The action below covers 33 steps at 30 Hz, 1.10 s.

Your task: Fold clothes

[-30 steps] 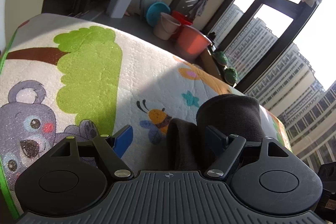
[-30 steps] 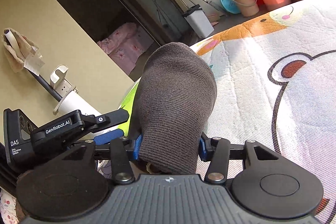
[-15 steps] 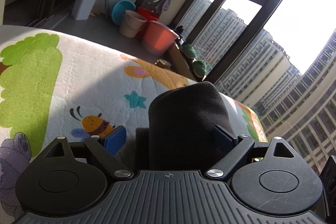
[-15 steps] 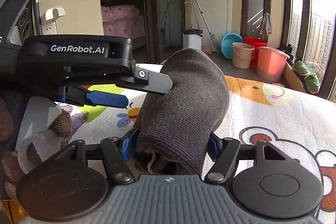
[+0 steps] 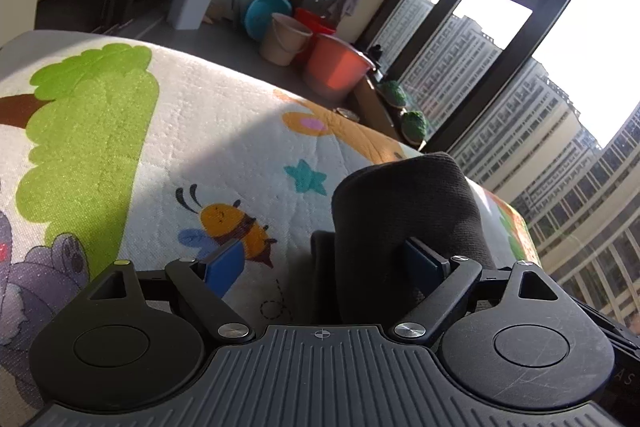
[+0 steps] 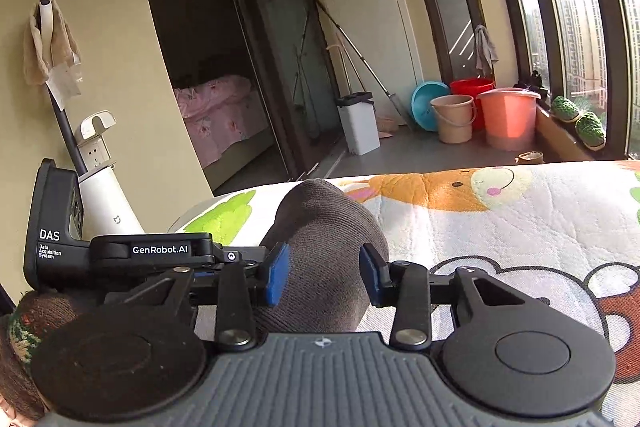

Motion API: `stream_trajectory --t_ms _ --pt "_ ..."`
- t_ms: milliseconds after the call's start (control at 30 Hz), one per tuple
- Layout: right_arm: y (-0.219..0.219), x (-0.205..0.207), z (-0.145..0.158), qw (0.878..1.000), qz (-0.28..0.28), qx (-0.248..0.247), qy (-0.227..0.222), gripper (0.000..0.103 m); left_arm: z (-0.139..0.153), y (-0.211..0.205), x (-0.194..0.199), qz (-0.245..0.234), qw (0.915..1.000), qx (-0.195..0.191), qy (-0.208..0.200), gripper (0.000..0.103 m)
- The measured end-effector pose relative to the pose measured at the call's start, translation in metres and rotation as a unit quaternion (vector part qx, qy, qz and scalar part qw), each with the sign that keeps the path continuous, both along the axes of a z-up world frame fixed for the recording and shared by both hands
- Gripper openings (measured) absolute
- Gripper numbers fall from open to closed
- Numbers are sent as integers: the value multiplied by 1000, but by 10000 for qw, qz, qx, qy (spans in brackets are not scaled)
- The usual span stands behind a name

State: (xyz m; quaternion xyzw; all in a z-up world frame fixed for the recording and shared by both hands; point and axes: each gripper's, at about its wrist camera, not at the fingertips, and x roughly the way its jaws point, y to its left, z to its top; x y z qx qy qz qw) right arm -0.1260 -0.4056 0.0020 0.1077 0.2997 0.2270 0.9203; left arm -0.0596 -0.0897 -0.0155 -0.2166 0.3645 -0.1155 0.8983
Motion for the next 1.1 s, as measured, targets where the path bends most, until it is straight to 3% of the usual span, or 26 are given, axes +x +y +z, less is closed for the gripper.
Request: stream_trajectory --t_ms 67,133,200,267,400,533,667,733,833,867,933,967,1000,1100 --pt "11 4 -11 9998 105 -135 122 36 3 4 -2 100 9999 54 -12 87" --pt "20 6 -18 9993 183 -305 153 36 12 9 -9 102 9998 -128 -119 79" --pt "21 8 -17 9989 224 -397 137 36 21 9 -15 -19 9992 -256 -312 79" --pt "20 8 -17 9986 247 -437 153 37 28 1 -17 -162 9988 -149 -440 79" --pt "6 8 -10 9992 71 -342 210 39 10 -15 -7 -113 9993 332 -109 82" --pt "-10 19 8 9998 -194 -1 84 38 -9 -9 -5 -141 9998 -154 49 87" --pt "-5 50 8 9987 -118 404 302 38 -11 -8 -4 -153 9998 -148 49 90" --pt "6 70 -9 9978 -111 216 612 38 -13 -5 -4 -121 9998 -155 86 90" --pt "14 75 -20 9980 -146 -43 605 39 -16 -3 -2 -94 9996 -214 151 91" --pt "17 77 -23 9980 -157 -126 598 40 -17 -2 -1 -130 9994 -266 163 91" --pt "5 66 -16 9985 -216 53 491 50 -18 -1 -1 -181 9991 -331 171 93" --pt "-2 59 -12 9986 -247 161 442 60 -19 -1 -1 -196 9991 -347 170 93" --pt "-14 51 -11 9982 -278 321 430 62 -20 0 -2 -192 9989 -392 174 93" --pt "-31 43 -22 9940 -287 727 771 68 -23 1 0 -218 9976 -604 249 93"
